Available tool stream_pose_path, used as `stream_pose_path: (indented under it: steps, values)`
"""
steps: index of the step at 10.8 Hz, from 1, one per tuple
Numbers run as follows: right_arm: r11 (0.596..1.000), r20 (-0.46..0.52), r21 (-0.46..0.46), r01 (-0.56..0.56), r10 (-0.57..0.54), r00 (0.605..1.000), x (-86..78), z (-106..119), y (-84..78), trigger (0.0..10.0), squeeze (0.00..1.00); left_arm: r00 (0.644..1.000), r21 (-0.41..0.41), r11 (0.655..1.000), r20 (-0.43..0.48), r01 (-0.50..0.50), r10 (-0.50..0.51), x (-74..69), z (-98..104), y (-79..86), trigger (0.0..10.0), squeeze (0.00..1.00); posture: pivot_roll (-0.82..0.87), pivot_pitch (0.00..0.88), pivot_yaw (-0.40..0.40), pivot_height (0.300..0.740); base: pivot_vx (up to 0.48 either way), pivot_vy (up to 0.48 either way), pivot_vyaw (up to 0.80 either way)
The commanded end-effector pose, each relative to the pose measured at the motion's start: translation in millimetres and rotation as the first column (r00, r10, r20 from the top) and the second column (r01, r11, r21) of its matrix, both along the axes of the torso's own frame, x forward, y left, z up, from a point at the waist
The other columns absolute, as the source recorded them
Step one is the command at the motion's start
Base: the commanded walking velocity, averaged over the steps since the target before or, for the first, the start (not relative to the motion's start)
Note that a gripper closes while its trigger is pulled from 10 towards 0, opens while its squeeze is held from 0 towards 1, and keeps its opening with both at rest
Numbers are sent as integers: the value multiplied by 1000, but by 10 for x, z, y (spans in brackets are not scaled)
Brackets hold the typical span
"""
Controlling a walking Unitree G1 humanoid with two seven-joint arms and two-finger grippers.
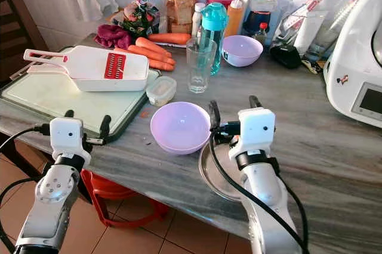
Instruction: Setting the table
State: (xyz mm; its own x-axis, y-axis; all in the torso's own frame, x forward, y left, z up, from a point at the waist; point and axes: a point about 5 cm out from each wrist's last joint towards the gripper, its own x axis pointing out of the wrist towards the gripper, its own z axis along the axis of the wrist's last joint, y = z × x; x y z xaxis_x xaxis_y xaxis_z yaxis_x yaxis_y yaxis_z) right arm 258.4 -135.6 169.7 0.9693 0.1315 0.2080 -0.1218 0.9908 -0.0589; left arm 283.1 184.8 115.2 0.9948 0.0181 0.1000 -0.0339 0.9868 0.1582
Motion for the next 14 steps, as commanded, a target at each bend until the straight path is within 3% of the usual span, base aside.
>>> stream_pose_path:
  steps: [1, 6, 14]
  values:
    - [1000, -3, 3, 12, -12, 1000, 19, -9, -24, 10000, 0, 1000, 5, 1000, -5, -5, 5, 22, -3, -13, 10000, 0, 102, 65, -13, 740, 0, 0, -450]
    - [1000, 11, 9, -4, 4, 1000, 70, 16, 53, 10000, 0, 1000, -4, 1000, 5, 5, -5, 90, 51, -25, 10000, 0, 100, 74, -17, 740, -146, 0, -646]
    - [1000, 40, 5, 4, -4, 999, 135, 70, 107, 10000, 0, 999, -13, 999, 14, 37, -37, 124, 89, -120, 10000, 0, 96, 76, -23, 740, -304, 0, 0]
